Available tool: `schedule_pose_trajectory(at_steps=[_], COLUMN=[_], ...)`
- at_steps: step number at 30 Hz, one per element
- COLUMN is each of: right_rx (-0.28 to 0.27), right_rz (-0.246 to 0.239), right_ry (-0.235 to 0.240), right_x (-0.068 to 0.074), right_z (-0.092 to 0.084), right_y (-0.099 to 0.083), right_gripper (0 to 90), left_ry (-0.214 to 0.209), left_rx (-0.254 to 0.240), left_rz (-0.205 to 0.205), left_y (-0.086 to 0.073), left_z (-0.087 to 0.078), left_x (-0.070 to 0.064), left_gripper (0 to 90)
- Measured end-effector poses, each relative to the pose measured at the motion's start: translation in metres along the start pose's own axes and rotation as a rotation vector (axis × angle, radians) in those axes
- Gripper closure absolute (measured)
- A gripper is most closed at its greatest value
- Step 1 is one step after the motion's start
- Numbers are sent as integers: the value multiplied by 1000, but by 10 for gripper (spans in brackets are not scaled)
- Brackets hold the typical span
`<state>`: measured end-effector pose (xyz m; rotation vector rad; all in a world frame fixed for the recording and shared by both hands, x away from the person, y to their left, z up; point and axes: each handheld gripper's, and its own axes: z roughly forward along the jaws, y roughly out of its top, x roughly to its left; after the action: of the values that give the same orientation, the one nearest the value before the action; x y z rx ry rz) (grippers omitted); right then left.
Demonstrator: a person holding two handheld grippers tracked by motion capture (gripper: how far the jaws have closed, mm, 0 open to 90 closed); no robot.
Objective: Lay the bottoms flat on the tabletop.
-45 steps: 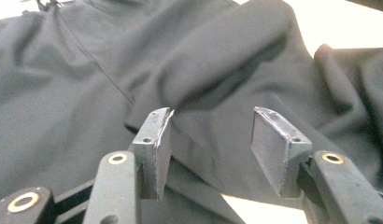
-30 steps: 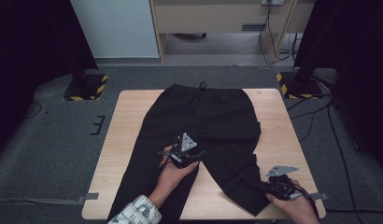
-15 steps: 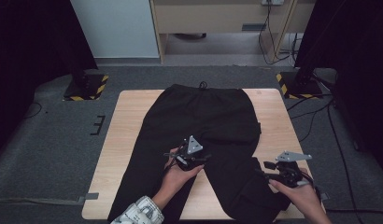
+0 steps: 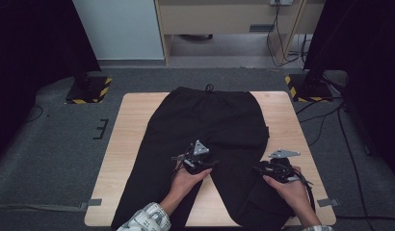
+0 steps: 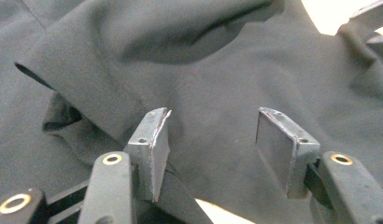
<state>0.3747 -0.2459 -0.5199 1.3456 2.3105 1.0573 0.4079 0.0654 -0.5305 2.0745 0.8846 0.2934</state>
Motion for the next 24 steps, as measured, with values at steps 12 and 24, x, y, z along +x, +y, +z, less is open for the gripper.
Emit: schedule_pose_trajectory(at_steps=[12,24], right_rx=[16,-37], right_rz=[-27,14], right_ry=[10,-84], right_x=[-5,-36], right_z=[-17,-5], right_y=[-5,26], right_gripper=[798,312], left_ry=[17,14], left_rx=[18,27], left_rz=[27,39], left_y=[-2,-2], left_z=[3,4], left_x=[0,-1], left_gripper=[419,401])
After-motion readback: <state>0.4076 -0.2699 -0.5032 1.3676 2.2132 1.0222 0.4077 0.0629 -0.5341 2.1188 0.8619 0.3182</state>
